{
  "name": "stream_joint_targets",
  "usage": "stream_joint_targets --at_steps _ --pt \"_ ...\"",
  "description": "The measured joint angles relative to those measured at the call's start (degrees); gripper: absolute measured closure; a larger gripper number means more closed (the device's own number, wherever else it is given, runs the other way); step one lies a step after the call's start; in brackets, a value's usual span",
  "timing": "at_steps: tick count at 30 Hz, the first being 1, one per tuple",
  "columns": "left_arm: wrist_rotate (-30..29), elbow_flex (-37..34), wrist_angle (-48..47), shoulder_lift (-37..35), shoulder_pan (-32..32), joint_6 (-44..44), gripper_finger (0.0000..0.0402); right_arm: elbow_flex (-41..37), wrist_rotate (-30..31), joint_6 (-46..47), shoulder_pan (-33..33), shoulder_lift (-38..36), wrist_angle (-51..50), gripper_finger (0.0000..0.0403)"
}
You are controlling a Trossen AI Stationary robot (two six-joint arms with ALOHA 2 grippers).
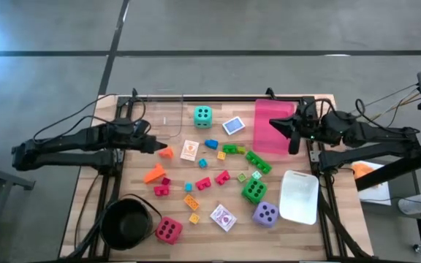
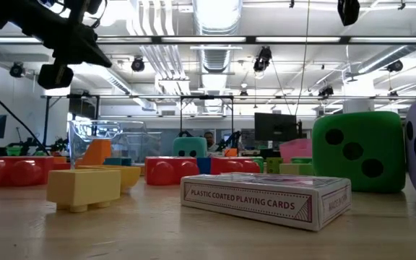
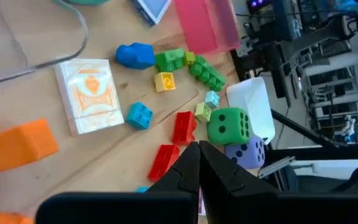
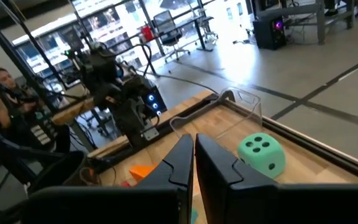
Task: Pick & Place Toys
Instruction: Put the orange game piece into the transparent bin
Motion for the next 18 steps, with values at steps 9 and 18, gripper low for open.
stream_joint_targets --at_steps 9,18 --pt "8.0 0.0 0.1 6.8 0.0 -2.9 0.0254 0.0 0.0 0.4 0.0 3.2 -0.1 0.0388" --pt "9.7 0.2 -0.8 8.3 0.0 -7.3 0.0151 0.0 0.0 -0.5 0.0 2.3 0.0 0.0388"
